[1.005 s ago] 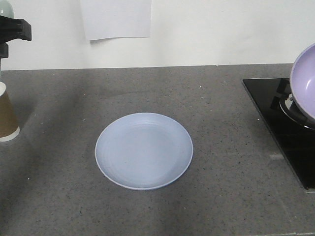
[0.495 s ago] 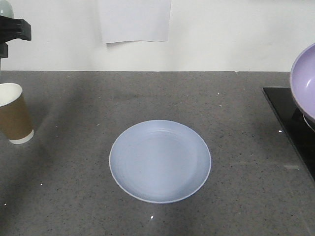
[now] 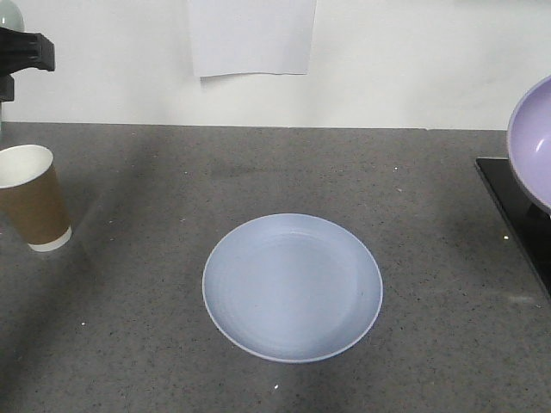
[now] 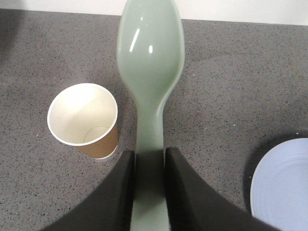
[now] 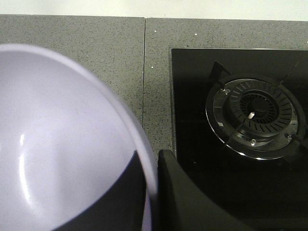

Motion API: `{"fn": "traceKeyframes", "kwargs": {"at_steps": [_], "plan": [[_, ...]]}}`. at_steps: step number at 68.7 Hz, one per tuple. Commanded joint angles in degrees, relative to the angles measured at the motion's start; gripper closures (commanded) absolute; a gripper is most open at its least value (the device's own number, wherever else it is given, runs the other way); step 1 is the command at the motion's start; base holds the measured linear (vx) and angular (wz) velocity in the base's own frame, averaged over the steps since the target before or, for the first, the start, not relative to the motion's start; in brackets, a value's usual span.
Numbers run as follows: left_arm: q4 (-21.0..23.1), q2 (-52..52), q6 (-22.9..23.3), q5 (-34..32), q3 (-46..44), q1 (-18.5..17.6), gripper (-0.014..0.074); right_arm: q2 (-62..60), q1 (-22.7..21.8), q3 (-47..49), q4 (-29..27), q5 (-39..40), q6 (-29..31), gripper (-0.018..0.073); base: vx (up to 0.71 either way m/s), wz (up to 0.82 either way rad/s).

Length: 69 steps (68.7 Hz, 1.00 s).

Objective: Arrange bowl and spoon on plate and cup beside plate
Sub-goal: 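Approach the light blue plate holding spoon and bowl above it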

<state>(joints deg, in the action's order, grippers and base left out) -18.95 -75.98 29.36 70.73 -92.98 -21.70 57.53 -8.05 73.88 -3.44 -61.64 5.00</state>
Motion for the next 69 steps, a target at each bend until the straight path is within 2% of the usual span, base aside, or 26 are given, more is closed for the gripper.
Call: {"fn": "traceKeyframes", "kwargs": {"at_steps": [1, 69], "plan": [[-1.24, 1.52, 0.04, -2.76, -1.24, -0.19, 0.0603, -0.58, -0.18, 1.52, 0.16, 3.62, 0.39, 0.0566, 0.00, 0.01], [-1.24, 1.52, 0.04, -2.76, -1.24, -0.19, 0.0603, -0.58, -0.18, 1.52, 0.16, 3.62, 0.39, 0.0566, 0.00, 0.00]]}}
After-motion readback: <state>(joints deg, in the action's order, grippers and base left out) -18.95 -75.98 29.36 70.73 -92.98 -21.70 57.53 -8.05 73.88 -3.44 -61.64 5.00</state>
